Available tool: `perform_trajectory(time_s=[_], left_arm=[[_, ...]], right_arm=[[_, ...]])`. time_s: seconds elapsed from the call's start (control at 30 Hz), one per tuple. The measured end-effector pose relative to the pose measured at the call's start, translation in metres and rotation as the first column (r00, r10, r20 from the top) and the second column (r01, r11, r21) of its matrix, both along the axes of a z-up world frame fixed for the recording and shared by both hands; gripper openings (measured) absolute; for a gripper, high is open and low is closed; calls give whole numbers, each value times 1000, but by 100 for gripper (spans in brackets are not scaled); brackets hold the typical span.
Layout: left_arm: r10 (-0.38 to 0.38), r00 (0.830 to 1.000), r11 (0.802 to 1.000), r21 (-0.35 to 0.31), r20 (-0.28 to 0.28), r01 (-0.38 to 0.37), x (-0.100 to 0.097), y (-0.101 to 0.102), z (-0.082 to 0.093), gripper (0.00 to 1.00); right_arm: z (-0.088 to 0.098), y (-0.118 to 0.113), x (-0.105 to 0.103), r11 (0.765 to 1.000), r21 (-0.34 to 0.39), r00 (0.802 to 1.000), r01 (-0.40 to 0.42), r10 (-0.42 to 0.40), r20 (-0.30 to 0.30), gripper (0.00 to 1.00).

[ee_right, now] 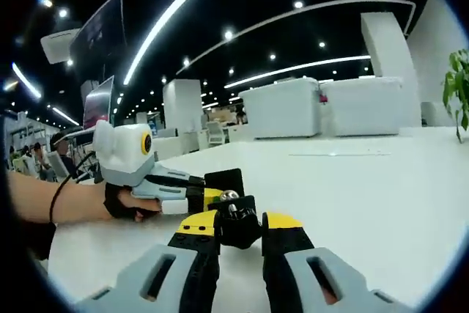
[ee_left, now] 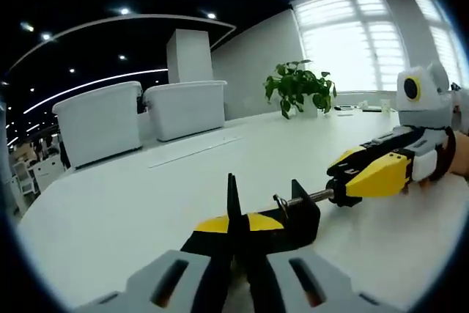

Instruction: Clamp the fixed fixture on the desktop, loosen the retaining clip, secure it to the edge of the desk, and tighten the retaining clip.

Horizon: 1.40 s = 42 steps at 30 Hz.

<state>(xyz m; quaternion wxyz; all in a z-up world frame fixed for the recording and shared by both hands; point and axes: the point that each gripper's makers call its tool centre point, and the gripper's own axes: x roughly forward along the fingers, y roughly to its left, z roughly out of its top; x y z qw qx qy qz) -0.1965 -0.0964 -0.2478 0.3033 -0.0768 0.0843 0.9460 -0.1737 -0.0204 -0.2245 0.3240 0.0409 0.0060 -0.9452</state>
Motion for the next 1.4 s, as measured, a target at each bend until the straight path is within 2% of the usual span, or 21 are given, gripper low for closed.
perform_trajectory(time_s=[0.13,0.23,0.37,0.43,0.5,0.53,0.77,0.8,0.83,0.87,0.9,0.93,0.97,1.0,1.1,1.17,1.2,1.23,1.3,1.33,1.4], left_arm=[[-5,1000,1000,2,2,5,1,1,0,7],[-3,1000,1000,3,3,3,1,1,0,7],[1,1000,1000,5,6,-1,2,1,0,7],[7,1000,1000,7,9,-7,1,0,0,7],[15,1000,1000,10,13,-15,-1,-2,0,7],[17,1000,1000,10,13,-17,-2,-3,0,7],[21,1000,1000,12,15,-21,-2,-3,0,7],[21,1000,1000,12,16,-21,-2,-3,0,7],[22,1000,1000,13,17,-22,-2,-3,0,7],[21,1000,1000,14,18,-22,-2,-3,0,7],[21,1000,1000,14,18,-21,-2,-3,0,7],[20,1000,1000,14,18,-20,-2,-3,0,7],[19,1000,1000,14,17,-19,-1,-2,0,7],[19,1000,1000,14,18,-19,-1,-2,0,7],[18,1000,1000,14,17,-18,-1,-2,0,7],[17,1000,1000,14,17,-17,-1,-2,0,7],[17,1000,1000,14,18,-17,-1,-2,0,7],[16,1000,1000,14,18,-17,-1,-2,0,7],[17,1000,1000,15,21,-18,-2,-2,0,7],[18,1000,1000,16,21,-18,-2,-2,0,7],[17,1000,1000,16,21,-18,-2,-2,0,7]], right_arm=[[1,-2,5,998,60,999,7,-4,-54,19],[4,-4,7,990,140,992,16,2,-123,19],[6,-7,12,950,306,967,54,27,-255,19],[9,-11,23,914,397,946,81,55,-321,19],[8,-19,27,887,453,929,90,90,-360,19],[6,-20,27,882,461,927,96,90,-364,18],[9,-15,36,902,423,935,84,75,-345,19],[9,-14,38,915,398,943,72,68,-327,20],[12,-18,43,948,316,959,33,60,-278,22],[16,-23,49,985,173,980,-20,53,-191,28],[20,-24,53,990,124,984,-60,80,-160,33],[24,-20,54,994,94,983,-56,71,-167,36],[26,-16,53,996,77,984,-48,60,-166,36],[27,-8,39,998,58,989,-21,30,-146,36],[22,-1,30,998,-58,1000,-10,9,-16,36],[22,2,23,980,-197,994,1,21,111,36],[25,-2,22,960,-278,984,-21,70,166,36],[22,-5,20,946,-322,969,-29,106,224,36],[6,-3,16,948,-320,939,2,108,327,34],[5,-4,16,944,-330,932,1,119,342,32],[3,-5,14,949,-316,936,13,99,338,32]])
